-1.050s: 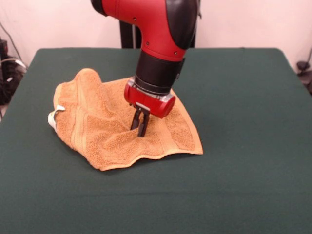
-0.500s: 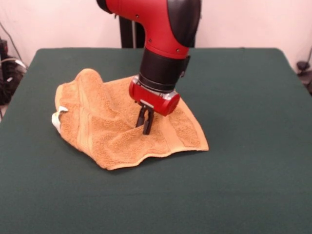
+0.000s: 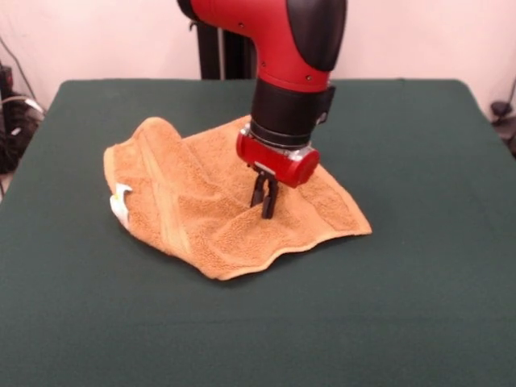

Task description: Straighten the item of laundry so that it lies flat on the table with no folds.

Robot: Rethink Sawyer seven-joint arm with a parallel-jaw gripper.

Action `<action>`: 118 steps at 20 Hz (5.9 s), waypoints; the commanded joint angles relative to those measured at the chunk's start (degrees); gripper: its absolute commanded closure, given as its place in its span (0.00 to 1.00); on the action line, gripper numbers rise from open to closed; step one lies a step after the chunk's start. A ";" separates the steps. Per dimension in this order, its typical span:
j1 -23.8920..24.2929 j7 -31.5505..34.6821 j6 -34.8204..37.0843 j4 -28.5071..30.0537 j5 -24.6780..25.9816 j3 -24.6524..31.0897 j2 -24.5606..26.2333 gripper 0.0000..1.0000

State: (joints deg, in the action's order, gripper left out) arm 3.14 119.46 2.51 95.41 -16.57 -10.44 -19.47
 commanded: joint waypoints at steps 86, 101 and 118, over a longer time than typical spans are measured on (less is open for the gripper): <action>14.74 -6.17 32.03 -16.44 19.08 9.93 -8.46 0.00; 20.49 -7.63 27.45 -17.08 23.41 16.79 -5.14 0.00; 18.26 -2.02 26.55 -19.65 29.13 14.51 -4.66 0.00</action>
State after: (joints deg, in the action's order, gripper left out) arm 24.06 119.46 29.16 73.29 10.24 -1.87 -28.21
